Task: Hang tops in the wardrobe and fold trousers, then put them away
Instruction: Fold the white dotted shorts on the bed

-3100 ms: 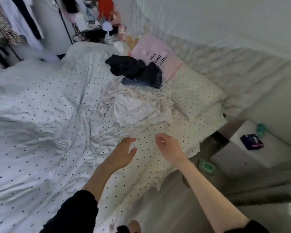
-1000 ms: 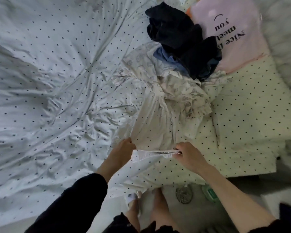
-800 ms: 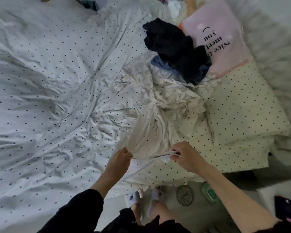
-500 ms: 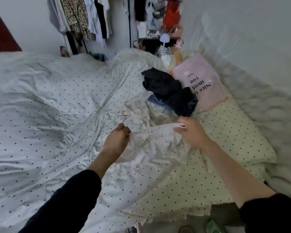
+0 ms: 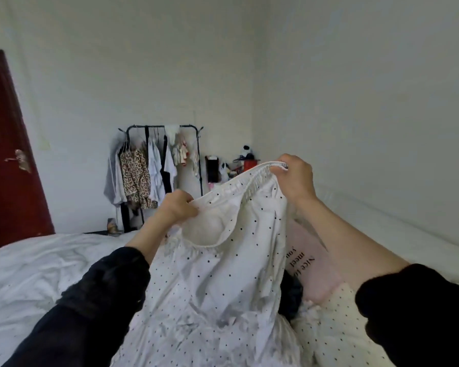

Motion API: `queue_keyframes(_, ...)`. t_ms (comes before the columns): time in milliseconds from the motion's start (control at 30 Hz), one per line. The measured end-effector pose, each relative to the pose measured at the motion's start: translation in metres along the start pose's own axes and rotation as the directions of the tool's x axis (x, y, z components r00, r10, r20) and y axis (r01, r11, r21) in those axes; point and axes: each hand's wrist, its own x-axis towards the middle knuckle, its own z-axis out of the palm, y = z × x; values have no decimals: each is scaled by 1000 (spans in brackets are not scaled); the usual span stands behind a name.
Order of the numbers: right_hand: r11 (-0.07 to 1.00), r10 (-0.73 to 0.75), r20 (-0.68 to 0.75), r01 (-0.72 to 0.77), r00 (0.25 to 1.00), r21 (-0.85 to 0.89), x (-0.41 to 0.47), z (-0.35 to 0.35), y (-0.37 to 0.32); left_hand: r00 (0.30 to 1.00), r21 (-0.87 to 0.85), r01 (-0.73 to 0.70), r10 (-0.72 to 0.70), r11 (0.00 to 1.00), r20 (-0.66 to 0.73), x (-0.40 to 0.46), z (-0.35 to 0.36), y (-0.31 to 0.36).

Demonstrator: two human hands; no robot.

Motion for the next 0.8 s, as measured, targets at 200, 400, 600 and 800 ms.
queue_keyframes(200,997,-73,-116,73,990,-6,49,-39,-22,999,-146,4,-11,989,-48,6,-55,37)
queue_keyframes(400,993,-93,-128,82,987,-84,77,-63,-25,991,-319,132,-116,938,71,8,-72,41)
queue_keyframes(600,992,-50,13,51,999,-119,74,-62,-4,973,-406,202,-230,891,-21,9,-66,23)
queue_keyframes(800,997,30,283,-8,959,-77,50,-52,18,930,-704,138,-336,696,-149,9,-50,5)
